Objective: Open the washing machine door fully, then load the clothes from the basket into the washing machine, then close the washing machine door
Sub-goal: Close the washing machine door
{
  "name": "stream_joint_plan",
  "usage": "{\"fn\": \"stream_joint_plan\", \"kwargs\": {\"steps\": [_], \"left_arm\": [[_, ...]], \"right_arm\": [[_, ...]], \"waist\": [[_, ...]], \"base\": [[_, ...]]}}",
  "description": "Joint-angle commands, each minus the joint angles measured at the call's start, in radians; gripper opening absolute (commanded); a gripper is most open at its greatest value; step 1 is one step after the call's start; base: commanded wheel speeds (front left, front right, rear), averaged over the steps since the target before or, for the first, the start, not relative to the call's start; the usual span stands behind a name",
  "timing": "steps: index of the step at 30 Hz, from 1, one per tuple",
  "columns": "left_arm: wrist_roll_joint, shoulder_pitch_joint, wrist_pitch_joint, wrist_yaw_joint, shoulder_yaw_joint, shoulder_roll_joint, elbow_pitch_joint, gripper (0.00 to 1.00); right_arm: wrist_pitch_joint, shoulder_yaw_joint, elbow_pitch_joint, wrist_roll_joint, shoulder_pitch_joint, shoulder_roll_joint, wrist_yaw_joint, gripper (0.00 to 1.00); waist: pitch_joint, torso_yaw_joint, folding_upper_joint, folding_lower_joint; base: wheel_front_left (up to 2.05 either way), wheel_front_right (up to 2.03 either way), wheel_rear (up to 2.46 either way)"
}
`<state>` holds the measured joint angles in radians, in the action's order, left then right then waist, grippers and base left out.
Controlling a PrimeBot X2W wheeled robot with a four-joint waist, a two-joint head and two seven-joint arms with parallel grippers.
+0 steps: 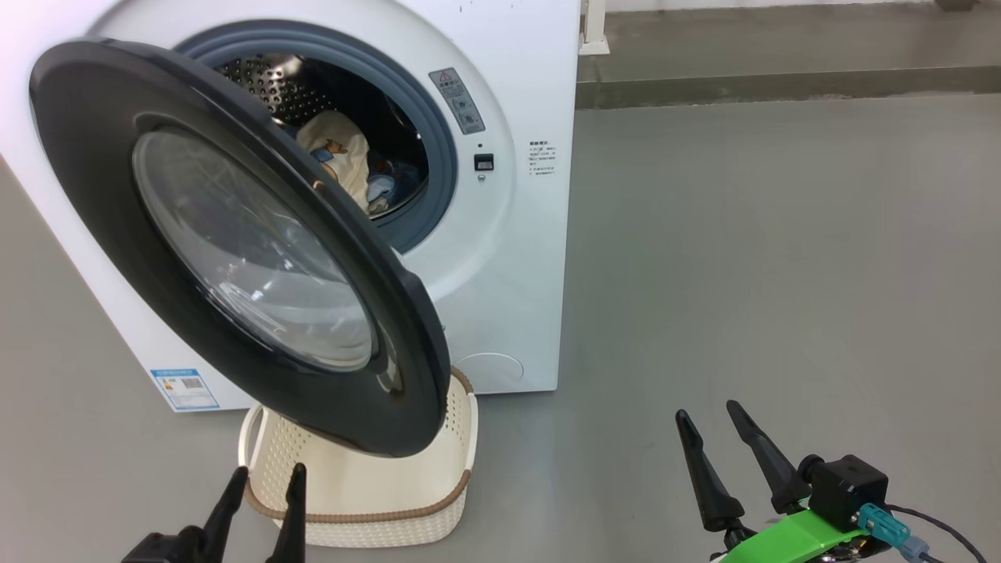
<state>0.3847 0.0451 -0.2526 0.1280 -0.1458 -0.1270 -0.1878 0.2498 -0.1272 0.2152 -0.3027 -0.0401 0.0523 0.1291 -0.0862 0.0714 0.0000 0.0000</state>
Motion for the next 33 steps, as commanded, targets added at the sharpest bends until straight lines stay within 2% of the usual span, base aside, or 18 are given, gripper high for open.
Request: {"fn": "stream_joint_plan", "kwargs": {"steps": [1,24,25,26,33], "left_arm": [[-0.005,-0.025,-0.009,0.003,0.031,-0.013,0.017,1.00],[-0.010,-0.028,-0.009,0.003,0.026,-0.014,0.006,1.00],[-0.009,-0.028,-0.009,0.003,0.025,-0.014,0.005,1.00],[-0.010,-0.028,-0.009,0.003,0.018,-0.015,0.003,1.00],[-0.008,-0.034,-0.009,0.003,-0.003,-0.026,0.000,1.00]], "right_arm": [[0.012,-0.028,-0.023,0.000,-0.016,-0.002,0.002,1.00],[0.012,-0.039,-0.009,-0.004,-0.020,-0.002,0.002,1.00],[0.012,-0.040,-0.007,-0.006,-0.021,-0.002,0.002,0.69],[0.012,-0.042,-0.005,-0.008,-0.020,-0.002,0.002,0.00],[0.012,-0.084,-0.018,0.004,-0.042,-0.002,0.002,0.00]], "waist": [[0.000,0.001,0.0000,0.0000],[0.001,0.009,0.0000,0.0000],[0.001,0.009,0.0000,0.0000],[0.000,0.012,0.0000,0.0000],[0.010,0.045,0.0000,0.0000]], "base": [[0.00,0.00,0.00],[0.00,0.00,0.00],[0.00,0.00,0.00],[0.00,0.00,0.00],[0.00,0.00,0.00]]}}
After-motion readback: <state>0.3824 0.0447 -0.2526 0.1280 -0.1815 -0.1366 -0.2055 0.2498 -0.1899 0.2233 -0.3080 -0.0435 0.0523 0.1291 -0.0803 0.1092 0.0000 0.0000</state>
